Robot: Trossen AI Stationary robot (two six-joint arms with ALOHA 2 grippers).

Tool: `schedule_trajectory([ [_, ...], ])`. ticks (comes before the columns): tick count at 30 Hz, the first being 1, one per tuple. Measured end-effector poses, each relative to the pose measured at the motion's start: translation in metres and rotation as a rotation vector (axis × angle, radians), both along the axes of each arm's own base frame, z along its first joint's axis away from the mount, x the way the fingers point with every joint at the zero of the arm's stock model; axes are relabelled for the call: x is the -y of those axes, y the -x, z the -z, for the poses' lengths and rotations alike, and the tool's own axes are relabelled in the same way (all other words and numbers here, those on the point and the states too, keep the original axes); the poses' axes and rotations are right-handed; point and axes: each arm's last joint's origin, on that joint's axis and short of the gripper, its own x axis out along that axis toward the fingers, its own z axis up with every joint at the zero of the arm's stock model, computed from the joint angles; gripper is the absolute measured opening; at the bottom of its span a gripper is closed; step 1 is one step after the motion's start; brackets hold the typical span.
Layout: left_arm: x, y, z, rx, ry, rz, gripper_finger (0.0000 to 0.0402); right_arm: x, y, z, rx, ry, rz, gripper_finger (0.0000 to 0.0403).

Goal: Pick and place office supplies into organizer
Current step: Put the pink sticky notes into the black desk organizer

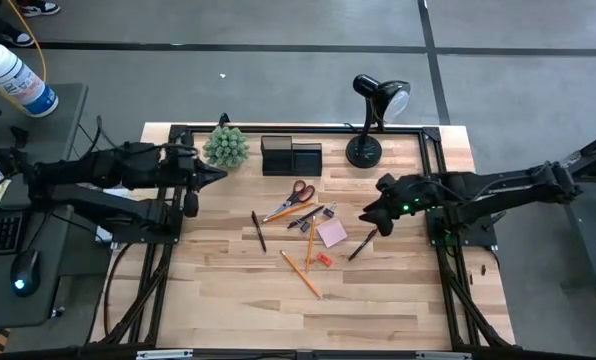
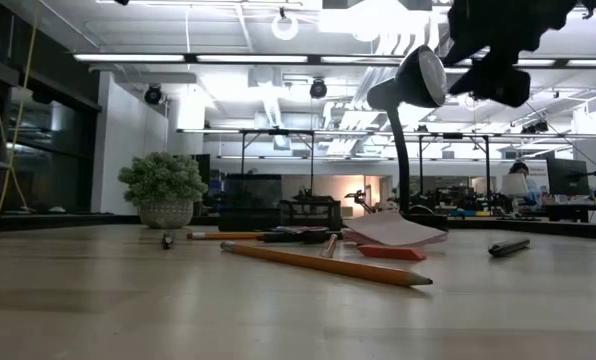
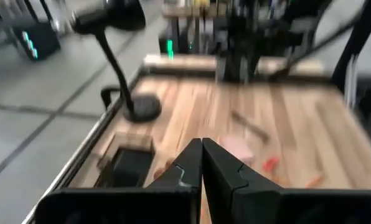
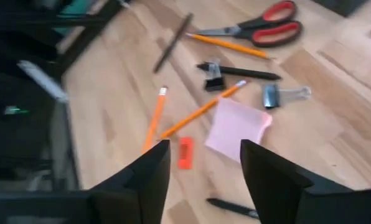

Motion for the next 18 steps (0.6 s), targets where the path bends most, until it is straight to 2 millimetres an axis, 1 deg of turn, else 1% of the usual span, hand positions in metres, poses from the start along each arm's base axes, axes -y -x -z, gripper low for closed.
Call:
schedule_trajectory([
  [3,-0.001,-0.010,-0.009,-0.088,-0.001,0.006,0.0000,0.001,-0.007,0.008,-0.044,0.064,0.016,0.0199],
  [6,0.000,-0.023,-0.015,-0.113,0.024,0.053,0.0001,0.001,-0.011,0.013,-0.067,0.031,0.041,0.0201],
  [9,0.001,-0.036,-0.017,-0.130,0.055,0.112,0.0001,0.000,-0.015,0.016,-0.081,0.017,0.021,0.0200],
  [14,0.002,-0.055,-0.008,-0.190,0.123,0.194,0.0001,-0.001,-0.016,0.016,-0.073,0.001,0.004,0.0199],
  [18,0.001,-0.069,0.001,-0.234,0.174,0.184,0.0001,0.000,-0.017,0.016,-0.076,-0.043,0.028,0.0215],
])
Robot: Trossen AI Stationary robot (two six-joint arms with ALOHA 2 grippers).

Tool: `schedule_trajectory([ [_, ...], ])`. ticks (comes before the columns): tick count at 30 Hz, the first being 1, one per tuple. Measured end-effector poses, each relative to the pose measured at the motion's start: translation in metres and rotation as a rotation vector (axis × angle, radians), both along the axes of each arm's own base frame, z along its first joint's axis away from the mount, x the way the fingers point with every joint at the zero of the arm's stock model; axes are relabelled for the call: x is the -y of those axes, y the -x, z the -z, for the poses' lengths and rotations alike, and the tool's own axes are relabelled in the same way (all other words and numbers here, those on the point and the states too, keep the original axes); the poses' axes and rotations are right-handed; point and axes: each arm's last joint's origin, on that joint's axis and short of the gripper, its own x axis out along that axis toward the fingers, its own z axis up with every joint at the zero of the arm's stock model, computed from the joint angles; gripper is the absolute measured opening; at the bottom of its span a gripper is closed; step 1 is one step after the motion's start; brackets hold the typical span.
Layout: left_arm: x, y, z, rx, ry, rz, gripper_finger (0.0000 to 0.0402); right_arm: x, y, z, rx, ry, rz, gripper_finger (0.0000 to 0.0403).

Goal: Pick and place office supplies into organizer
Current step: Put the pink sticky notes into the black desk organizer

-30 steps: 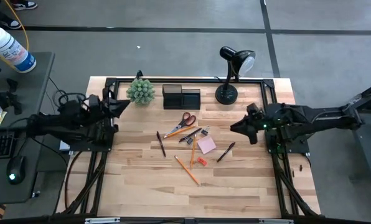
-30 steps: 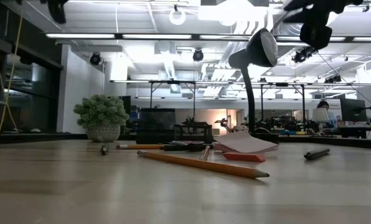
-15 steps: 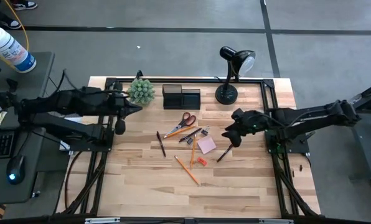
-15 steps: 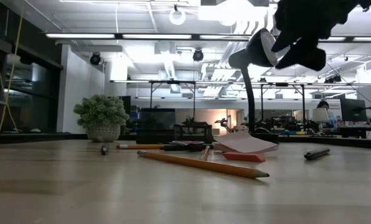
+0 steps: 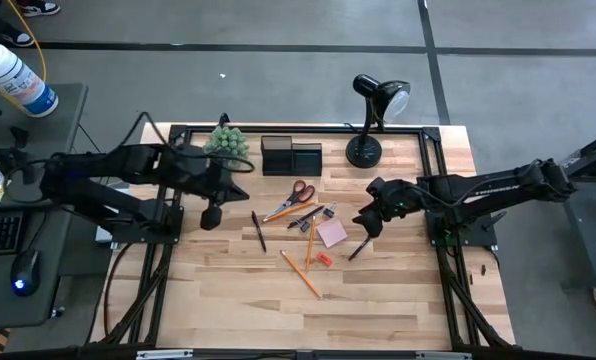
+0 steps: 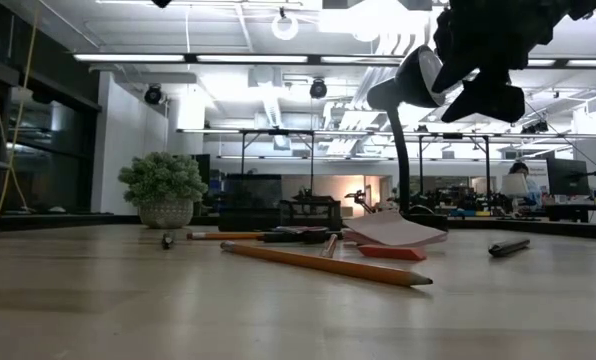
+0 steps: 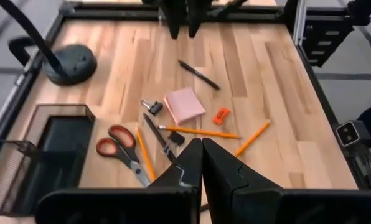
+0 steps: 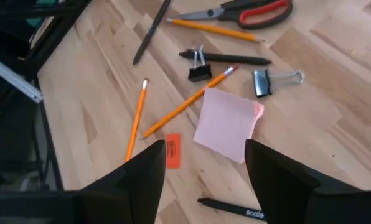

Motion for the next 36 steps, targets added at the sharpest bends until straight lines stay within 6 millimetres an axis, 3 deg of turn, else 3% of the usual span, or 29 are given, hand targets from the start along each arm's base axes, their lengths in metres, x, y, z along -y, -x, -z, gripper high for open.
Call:
schedule_trajectory([
  [6,-0.001,-0.018,0.013,-0.061,0.096,-0.057,0.0011,0.007,-0.006,0.009,-0.050,0.008,-0.020,0.0263],
  [11,-0.002,-0.031,0.023,-0.101,0.202,-0.149,0.0063,0.013,-0.015,0.023,-0.117,0.028,-0.089,0.0299],
  [18,0.001,-0.048,0.036,-0.155,0.316,-0.161,0.0133,0.023,-0.030,0.045,-0.184,-0.015,-0.143,0.0304],
  [24,0.005,-0.059,0.047,-0.211,0.298,-0.087,0.0147,0.034,-0.045,0.059,-0.162,-0.069,-0.138,0.0304],
  [30,0.015,-0.067,0.057,-0.257,0.116,-0.030,0.0147,0.042,-0.052,0.076,-0.217,-0.050,-0.115,0.0304],
  [36,0.015,-0.075,0.066,-0.296,0.085,-0.008,0.0147,0.051,-0.058,0.093,-0.243,-0.052,-0.135,0.0304],
])
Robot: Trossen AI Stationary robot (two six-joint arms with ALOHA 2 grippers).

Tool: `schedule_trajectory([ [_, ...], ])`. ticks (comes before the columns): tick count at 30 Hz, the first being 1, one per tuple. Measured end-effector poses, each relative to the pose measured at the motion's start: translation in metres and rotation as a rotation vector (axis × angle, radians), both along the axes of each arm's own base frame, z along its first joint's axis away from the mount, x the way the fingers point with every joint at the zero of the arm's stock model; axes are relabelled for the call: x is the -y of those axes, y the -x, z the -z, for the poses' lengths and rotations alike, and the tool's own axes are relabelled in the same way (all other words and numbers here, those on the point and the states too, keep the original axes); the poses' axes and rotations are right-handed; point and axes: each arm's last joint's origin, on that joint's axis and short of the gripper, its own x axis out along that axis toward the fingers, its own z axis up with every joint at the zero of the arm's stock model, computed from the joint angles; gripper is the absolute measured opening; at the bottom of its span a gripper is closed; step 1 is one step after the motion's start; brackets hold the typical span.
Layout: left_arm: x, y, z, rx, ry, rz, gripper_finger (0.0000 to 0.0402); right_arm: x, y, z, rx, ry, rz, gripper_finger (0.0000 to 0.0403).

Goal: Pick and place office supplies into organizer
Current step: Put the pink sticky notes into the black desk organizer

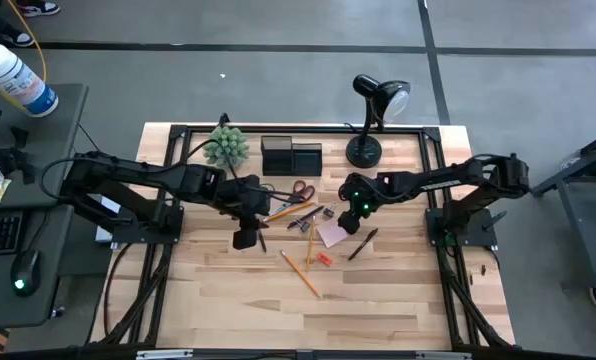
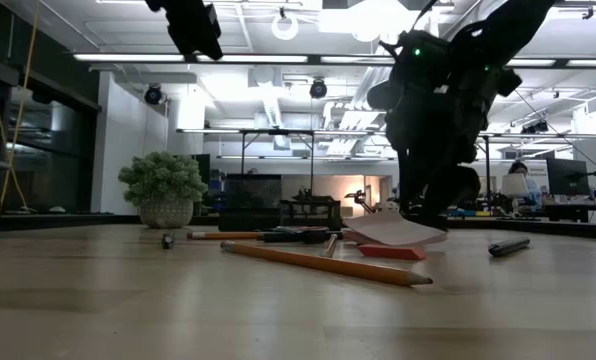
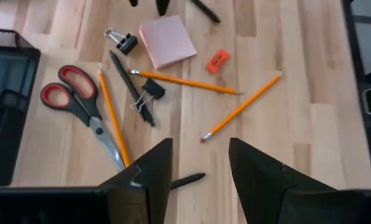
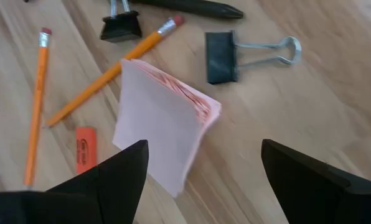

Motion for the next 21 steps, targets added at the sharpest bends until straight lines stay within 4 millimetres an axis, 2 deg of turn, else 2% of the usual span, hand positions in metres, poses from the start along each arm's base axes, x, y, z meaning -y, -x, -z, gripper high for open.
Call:
schedule_trajectory([
  [5,0.000,-0.004,0.005,-0.019,-0.007,0.011,0.0147,0.003,-0.009,0.000,0.092,-0.010,-0.052,0.0304],
  [13,0.001,-0.005,0.006,-0.023,0.008,0.017,0.0147,0.003,-0.009,-0.001,0.117,0.068,-0.214,0.0304],
  [21,0.005,-0.003,0.007,-0.045,0.140,0.105,0.0147,0.006,-0.025,-0.031,0.168,0.271,-0.523,0.0304],
])
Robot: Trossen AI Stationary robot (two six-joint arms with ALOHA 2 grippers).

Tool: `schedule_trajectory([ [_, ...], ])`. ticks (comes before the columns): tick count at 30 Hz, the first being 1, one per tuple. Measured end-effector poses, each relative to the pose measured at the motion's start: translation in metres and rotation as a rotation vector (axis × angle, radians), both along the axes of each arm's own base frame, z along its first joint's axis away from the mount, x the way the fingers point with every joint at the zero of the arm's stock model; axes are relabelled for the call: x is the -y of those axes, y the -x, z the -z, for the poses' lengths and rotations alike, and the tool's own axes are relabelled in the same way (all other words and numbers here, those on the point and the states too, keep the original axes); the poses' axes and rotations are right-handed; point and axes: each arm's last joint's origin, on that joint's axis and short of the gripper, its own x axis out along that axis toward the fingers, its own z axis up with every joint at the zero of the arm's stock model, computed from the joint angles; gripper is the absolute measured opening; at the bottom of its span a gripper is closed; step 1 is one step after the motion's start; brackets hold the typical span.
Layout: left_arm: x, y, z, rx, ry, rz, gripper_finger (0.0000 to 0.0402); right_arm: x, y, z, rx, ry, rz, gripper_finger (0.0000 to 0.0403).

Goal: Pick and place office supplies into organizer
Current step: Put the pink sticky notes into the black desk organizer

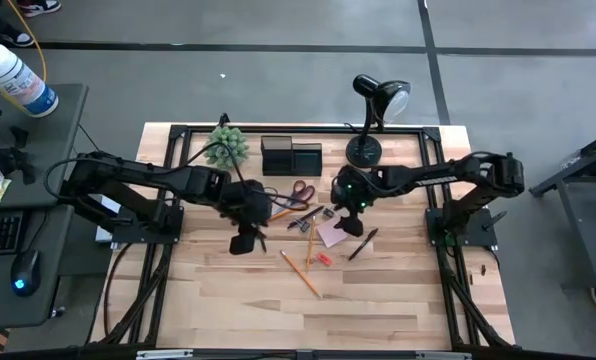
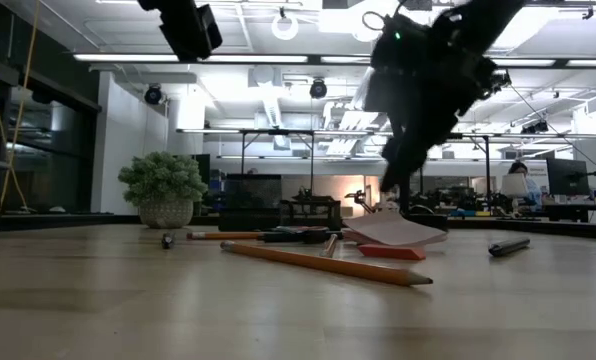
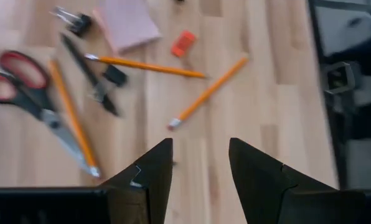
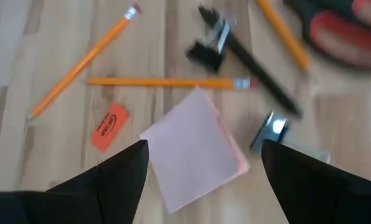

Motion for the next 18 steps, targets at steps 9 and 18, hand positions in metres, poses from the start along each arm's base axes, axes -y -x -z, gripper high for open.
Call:
schedule_trajectory([
  [9,0.008,0.013,0.007,-0.154,0.031,0.035,0.0147,0.008,-0.018,0.008,-0.136,0.087,-0.175,0.0304],
  [18,0.020,0.015,0.007,-0.159,-0.036,0.092,0.0147,0.014,-0.040,0.023,-0.229,0.054,-0.232,0.0304],
])
